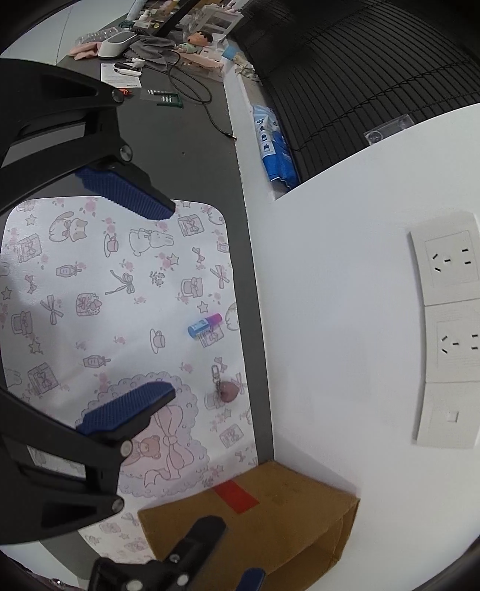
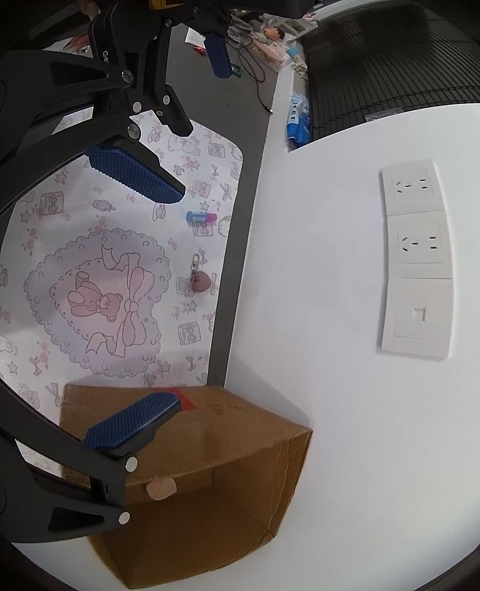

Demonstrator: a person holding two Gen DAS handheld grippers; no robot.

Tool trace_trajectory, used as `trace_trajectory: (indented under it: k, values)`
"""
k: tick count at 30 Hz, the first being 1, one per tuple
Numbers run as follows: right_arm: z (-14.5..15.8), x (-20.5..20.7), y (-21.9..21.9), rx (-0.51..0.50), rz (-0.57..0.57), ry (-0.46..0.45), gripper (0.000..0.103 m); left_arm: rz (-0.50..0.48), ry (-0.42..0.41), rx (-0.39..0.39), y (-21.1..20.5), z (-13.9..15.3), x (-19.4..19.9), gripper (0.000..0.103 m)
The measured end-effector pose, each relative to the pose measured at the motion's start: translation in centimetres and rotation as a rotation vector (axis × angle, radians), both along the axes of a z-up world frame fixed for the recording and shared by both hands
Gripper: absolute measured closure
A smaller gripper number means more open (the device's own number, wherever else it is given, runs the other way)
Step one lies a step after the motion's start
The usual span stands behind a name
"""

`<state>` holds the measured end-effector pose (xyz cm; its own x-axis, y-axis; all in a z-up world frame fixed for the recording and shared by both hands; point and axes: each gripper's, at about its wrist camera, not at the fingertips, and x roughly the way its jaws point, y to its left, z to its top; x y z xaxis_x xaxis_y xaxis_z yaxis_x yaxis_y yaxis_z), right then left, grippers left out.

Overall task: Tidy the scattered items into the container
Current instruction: 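Move both tools back over the mat toward the heart keychain and bottle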

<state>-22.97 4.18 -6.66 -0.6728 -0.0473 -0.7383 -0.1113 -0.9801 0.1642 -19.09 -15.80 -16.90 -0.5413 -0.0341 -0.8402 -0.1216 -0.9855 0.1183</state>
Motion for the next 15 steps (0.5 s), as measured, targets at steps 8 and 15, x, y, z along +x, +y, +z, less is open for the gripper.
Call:
trace_trajectory:
  k: [8, 15]
  values:
    - [-2.4, -2.6, -0.5, -0.005, 0.014, -0.047, 0.0, -0.001, -0.017, 0.009, -0.3, -2.6, -2.4, 0.014]
    - [-6.5, -5.9, -0.7, -0.003, 0.026, -0.087, 0.0, 0.013, -0.07, -0.01, -0.8, -8.0, -5.4, 0.014]
